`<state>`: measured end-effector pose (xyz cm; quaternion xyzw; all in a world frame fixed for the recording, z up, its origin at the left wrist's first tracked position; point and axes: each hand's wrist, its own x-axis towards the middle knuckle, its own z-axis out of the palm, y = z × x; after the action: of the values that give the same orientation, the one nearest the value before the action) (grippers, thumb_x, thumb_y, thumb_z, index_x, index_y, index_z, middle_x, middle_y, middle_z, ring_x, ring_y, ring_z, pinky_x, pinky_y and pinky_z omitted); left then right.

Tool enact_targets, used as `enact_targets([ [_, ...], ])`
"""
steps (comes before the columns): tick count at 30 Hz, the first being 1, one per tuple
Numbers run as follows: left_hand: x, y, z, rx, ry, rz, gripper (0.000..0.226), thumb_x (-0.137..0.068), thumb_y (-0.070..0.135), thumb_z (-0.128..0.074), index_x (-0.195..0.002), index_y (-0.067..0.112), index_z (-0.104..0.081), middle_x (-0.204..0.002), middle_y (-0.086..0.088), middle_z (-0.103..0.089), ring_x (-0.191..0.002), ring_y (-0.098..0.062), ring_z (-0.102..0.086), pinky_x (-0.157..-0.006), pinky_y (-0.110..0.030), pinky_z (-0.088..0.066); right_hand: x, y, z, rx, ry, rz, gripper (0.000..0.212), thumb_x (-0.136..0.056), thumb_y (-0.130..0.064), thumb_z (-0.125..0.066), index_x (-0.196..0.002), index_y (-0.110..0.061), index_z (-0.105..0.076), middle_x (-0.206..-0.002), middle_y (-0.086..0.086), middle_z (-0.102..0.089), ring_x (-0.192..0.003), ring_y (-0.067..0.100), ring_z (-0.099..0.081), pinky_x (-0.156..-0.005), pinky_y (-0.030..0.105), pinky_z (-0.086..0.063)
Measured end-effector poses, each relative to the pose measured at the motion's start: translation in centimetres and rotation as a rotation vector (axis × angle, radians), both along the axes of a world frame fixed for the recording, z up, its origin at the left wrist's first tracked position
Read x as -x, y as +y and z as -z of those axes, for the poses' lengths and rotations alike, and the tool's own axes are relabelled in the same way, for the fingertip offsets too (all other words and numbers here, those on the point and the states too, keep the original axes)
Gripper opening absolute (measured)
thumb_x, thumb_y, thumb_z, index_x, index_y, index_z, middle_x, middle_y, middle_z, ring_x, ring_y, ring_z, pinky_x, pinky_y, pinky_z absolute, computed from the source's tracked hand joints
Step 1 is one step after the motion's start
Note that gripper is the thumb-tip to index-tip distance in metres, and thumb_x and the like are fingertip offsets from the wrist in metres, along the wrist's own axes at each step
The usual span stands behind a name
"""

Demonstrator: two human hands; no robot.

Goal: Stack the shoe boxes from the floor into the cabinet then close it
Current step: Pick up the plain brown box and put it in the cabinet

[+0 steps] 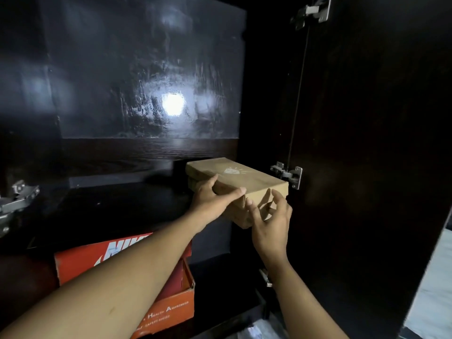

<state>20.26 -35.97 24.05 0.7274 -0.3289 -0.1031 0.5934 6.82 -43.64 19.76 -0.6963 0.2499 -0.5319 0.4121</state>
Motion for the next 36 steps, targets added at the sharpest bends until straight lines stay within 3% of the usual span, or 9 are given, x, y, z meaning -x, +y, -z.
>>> enact_targets([
  [4, -0.4, -2.7, -0.8, 0.013, 0.060, -0.035, 0.105, -0.058, 0.062, -0.074, -0.151, 0.027, -0.038, -0.147, 0.004, -0.047, -0.126, -0.017, -0.052, -0.101, -0.035, -0.048, -1.6, -1.9, -0.3, -0.016, 0.064, -0.001, 0.091, -0.081, -0.048, -0.076, -0.154, -0.022, -0.028, -0.142, 0.002, -0.033, -0.125, 0.021, -0.051, -0.103, 0.040, -0.048],
  [10, -1.9, -6.6, -1.3, 0.068, 0.141, -0.045, 0.031, -0.084, 0.039, -0.061, -0.107, 0.019, -0.066, -0.112, -0.007, -0.071, -0.098, -0.026, -0.067, -0.090, -0.045, -0.057, -3.8, -5.5, -1.0, 0.041, 0.209, 0.020, 0.080, -0.089, -0.038, -0.072, -0.153, -0.012, -0.034, -0.141, 0.003, -0.033, -0.122, 0.021, -0.053, -0.105, 0.029, -0.044],
  [13, -2.5, -7.3, -1.7, 0.092, 0.150, -0.061, 0.020, -0.097, 0.031, -0.055, -0.107, 0.015, -0.062, -0.104, -0.002, -0.065, -0.095, -0.022, -0.060, -0.092, -0.039, -0.052, -4.9, -6.7, -0.6, 0.090, 0.337, -0.036, 0.083, -0.090, -0.036, -0.070, -0.156, -0.011, -0.026, -0.152, 0.003, -0.026, -0.132, 0.021, -0.045, -0.105, 0.021, -0.035],
  [16, -3.0, -7.7, -2.0, 0.073, 0.161, -0.066, 0.030, -0.103, 0.027, -0.050, -0.130, 0.018, -0.056, -0.112, -0.001, -0.057, -0.098, -0.019, -0.052, -0.087, -0.035, -0.047, -5.8, -7.9, -0.6, 0.084, 0.415, -0.095, 0.086, -0.092, -0.034, -0.069, -0.158, -0.010, -0.020, -0.158, 0.004, -0.020, -0.141, 0.022, -0.034, -0.107, 0.019, -0.027],
  [19, -3.2, -7.7, -2.3, 0.004, 0.117, -0.095, 0.031, -0.103, 0.029, -0.048, -0.130, 0.015, -0.056, -0.118, -0.005, -0.060, -0.097, -0.023, -0.054, -0.081, -0.034, -0.047, -5.6, -8.1, -1.1, 0.034, 0.470, -0.137, 0.083, -0.093, -0.033, -0.067, -0.158, -0.009, -0.020, -0.159, 0.003, -0.018, -0.141, 0.022, -0.032, -0.108, 0.019, -0.026],
  [23, -2.5, -6.6, -1.8, -0.020, -0.097, -0.231, 0.031, -0.097, 0.030, -0.057, -0.115, 0.008, -0.069, -0.116, -0.013, -0.070, -0.105, -0.030, -0.066, -0.092, -0.037, -0.055, -3.1, -7.3, -2.0, 0.025, 0.424, -0.161, 0.054, -0.093, -0.018, -0.066, -0.142, -0.004, -0.047, -0.130, 0.006, -0.054, -0.125, 0.022, -0.053, -0.093, 0.009, -0.038],
  [27, 0.4, -4.1, 1.1, 0.052, -0.329, -0.219, 0.025, -0.088, 0.030, -0.069, -0.104, 0.012, -0.074, -0.102, -0.006, -0.075, -0.096, -0.021, -0.069, -0.088, -0.032, -0.055, 1.7, -6.8, -1.2, 0.015, 0.458, -0.134, 0.072, -0.093, -0.033, -0.064, -0.154, -0.014, -0.031, -0.149, 0.010, -0.045, -0.133, 0.026, -0.049, -0.112, 0.039, -0.041],
  [31, 3.5, -2.0, 4.9, -0.041, -0.416, -0.143, 0.027, -0.087, 0.031, -0.072, -0.109, 0.013, -0.072, -0.105, -0.006, -0.075, -0.098, -0.020, -0.069, -0.087, -0.027, -0.053, 7.5, -6.0, 1.2, -0.013, 0.580, -0.115, 0.076, -0.096, -0.037, -0.062, -0.157, -0.019, -0.022, -0.160, 0.009, -0.026, -0.141, 0.026, -0.038, -0.114, 0.038, -0.038],
  [36, 8.8, 0.8, 10.1, -0.267, -0.381, 0.032, 0.034, -0.089, 0.027, -0.073, -0.115, 0.006, -0.068, -0.106, -0.012, -0.072, -0.096, -0.024, -0.067, -0.079, -0.024, -0.046, 14.9, -4.0, 6.4, -0.065, 0.664, -0.102, 0.078, -0.093, -0.043, -0.064, -0.156, -0.025, -0.022, -0.157, 0.008, -0.027, -0.136, 0.029, -0.046, -0.111, 0.046, -0.043],
])
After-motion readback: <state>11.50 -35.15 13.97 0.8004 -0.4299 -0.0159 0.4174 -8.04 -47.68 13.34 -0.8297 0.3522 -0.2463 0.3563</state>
